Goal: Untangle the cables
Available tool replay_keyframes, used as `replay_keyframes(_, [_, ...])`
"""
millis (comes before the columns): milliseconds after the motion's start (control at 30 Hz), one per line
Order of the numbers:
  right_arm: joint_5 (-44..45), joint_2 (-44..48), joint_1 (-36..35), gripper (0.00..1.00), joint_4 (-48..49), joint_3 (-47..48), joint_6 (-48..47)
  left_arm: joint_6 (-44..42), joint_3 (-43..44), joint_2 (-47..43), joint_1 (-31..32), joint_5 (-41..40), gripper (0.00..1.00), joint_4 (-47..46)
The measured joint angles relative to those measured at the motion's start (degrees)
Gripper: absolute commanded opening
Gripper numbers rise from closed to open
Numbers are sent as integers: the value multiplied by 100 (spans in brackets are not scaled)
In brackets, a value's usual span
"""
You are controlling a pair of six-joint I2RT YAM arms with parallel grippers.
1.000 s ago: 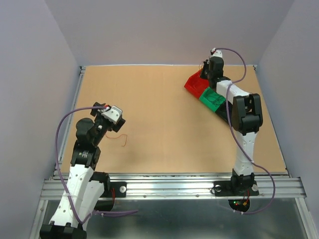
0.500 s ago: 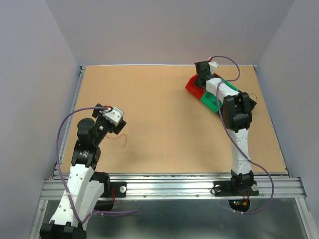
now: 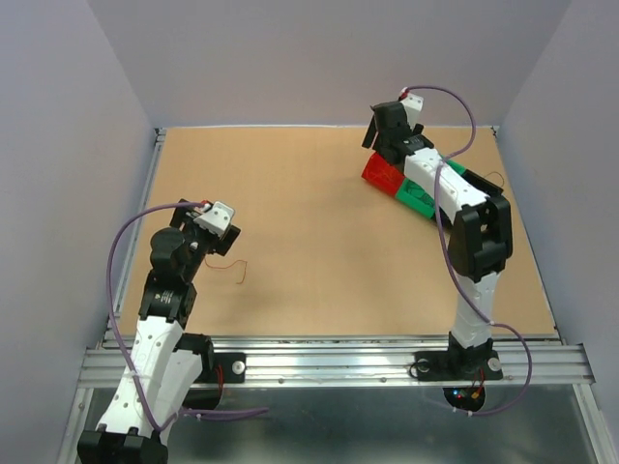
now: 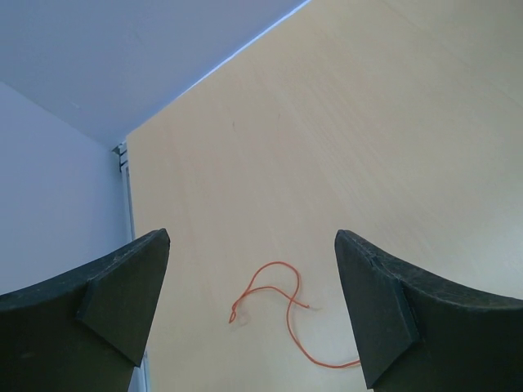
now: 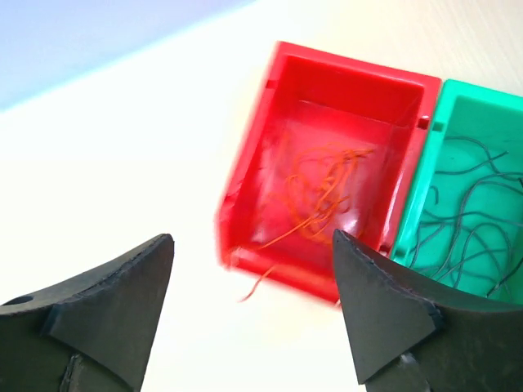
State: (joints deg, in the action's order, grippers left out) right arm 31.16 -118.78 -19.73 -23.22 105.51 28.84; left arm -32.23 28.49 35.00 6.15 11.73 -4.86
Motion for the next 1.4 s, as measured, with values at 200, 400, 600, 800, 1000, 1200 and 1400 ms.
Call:
replay_keyframes(200, [-706, 999, -492, 100, 699, -1165, -498, 144, -74, 35, 0, -732, 99, -275])
replay_keyframes(400, [-2083, 1217, -1506, 100, 1725, -2538, -1331, 256, -166, 398, -31, -1768, 99, -599])
replay_keyframes(600, [-3329, 1325, -2271, 100, 3021, -3792, -1692, -437, -157, 505, -125, -1545, 99, 79])
replay_keyframes(800, [-3731, 2208, -2184, 100, 3915, -5322, -1707, -994, 37, 1429, -138, -1062, 99, 782])
replay_keyframes(1000, [-3866, 4199, -2127, 100, 4715, -6760, -1705, -1276, 455, 2983, -168, -708, 99, 1005])
replay_keyframes(1200, [-3888, 5423, -2127, 100, 5099, -7528, -1705, -1453, 793, 3475, -345, -426, 98, 1180])
replay_keyframes(1400, [-3891, 5626, -2127, 100, 5108, -7659, -1694, -1467, 1268, 4457, -859, -295, 90, 1067])
